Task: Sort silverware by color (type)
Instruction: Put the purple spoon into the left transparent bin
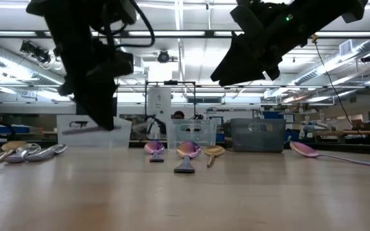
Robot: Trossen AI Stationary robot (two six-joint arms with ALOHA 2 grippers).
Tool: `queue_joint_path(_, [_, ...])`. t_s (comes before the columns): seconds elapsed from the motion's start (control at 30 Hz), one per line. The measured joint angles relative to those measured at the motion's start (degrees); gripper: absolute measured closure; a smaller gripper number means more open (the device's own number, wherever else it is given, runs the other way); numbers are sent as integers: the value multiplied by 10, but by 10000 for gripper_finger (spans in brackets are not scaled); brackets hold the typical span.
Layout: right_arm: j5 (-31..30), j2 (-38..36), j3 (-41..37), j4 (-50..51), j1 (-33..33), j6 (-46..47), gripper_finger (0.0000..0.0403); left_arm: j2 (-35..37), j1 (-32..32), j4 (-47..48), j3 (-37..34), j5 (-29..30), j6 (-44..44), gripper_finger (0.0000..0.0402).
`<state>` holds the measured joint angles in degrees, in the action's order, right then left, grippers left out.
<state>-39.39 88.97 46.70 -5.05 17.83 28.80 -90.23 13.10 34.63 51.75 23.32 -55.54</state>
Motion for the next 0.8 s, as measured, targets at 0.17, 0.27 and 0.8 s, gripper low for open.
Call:
queue_joint_path(0.17, [0, 0, 0, 0, 0, 0, 220, 56, -23, 25, 0, 12, 39, 347])
queue_joint_path(0.27, [-1, 0, 0, 0, 0, 0, 220, 90, -42, 42, 0, 13, 70, 347])
queue_joint_path(0.8, [-1, 0, 0, -3, 1, 1, 220, 153, -198, 255, 124, 102, 259, 343])
